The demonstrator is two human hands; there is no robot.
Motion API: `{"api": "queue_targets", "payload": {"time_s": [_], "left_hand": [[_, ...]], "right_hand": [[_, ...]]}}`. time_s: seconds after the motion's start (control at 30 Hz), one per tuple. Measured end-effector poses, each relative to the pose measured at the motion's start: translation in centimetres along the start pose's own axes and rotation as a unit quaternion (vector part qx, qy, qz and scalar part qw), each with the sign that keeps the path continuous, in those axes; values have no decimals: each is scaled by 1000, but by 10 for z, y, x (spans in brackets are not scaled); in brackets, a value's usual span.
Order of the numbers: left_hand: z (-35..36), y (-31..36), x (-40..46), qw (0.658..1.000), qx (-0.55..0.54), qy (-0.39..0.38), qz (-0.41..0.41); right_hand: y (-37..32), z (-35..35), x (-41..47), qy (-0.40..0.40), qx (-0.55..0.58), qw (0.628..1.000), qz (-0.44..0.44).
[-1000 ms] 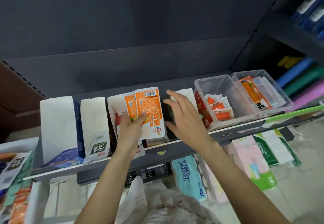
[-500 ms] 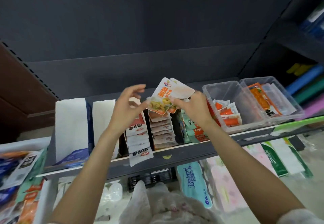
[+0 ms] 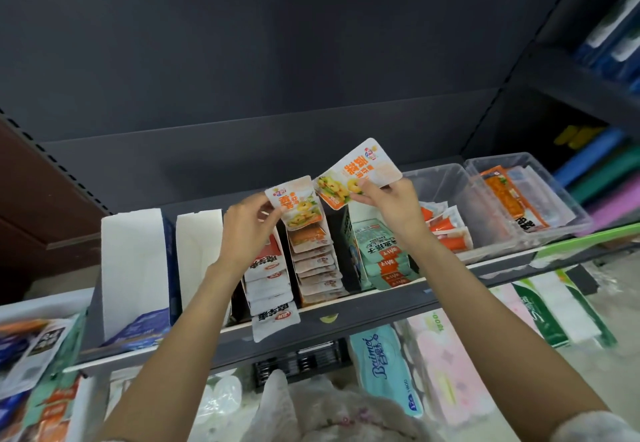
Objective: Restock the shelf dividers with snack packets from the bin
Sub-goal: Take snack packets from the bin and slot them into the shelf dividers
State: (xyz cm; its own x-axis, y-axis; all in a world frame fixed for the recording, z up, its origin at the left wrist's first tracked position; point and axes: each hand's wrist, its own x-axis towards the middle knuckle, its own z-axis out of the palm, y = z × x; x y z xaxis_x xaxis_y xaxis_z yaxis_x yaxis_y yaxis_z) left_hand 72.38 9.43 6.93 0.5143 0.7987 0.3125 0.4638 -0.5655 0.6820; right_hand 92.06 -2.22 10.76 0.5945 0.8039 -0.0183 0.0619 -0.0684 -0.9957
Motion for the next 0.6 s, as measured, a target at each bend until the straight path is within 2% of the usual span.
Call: {"api": "queue_targets", "payload": {"time_s": [0.1,0.17,0.27,0.33,0.47,0.53,0.6], "left_hand": [[7,-4,-9,991,78,-86,60],[13,2,-16,974,159,-145,65],[17,4,-19,960,222,-126,115],[16,2,-22,963,213,-103,132],[17,-1,-28,963,206,-95,145],[20,-2,-28,964,207,-82,143],[21,0,-25,967,208,-67,131]], "right_hand": [[4,7,7,-19,-9,999,-26],[9,14,12,-38,-40,996,-66],[16,29,19,-78,-163,975,-132],[21,38,27,-101,-248,950,-158],[30,47,37,-119,-332,909,-222],[36,50,40,-113,-407,861,-284],[44,54,40,-119,-489,814,-291]]}}
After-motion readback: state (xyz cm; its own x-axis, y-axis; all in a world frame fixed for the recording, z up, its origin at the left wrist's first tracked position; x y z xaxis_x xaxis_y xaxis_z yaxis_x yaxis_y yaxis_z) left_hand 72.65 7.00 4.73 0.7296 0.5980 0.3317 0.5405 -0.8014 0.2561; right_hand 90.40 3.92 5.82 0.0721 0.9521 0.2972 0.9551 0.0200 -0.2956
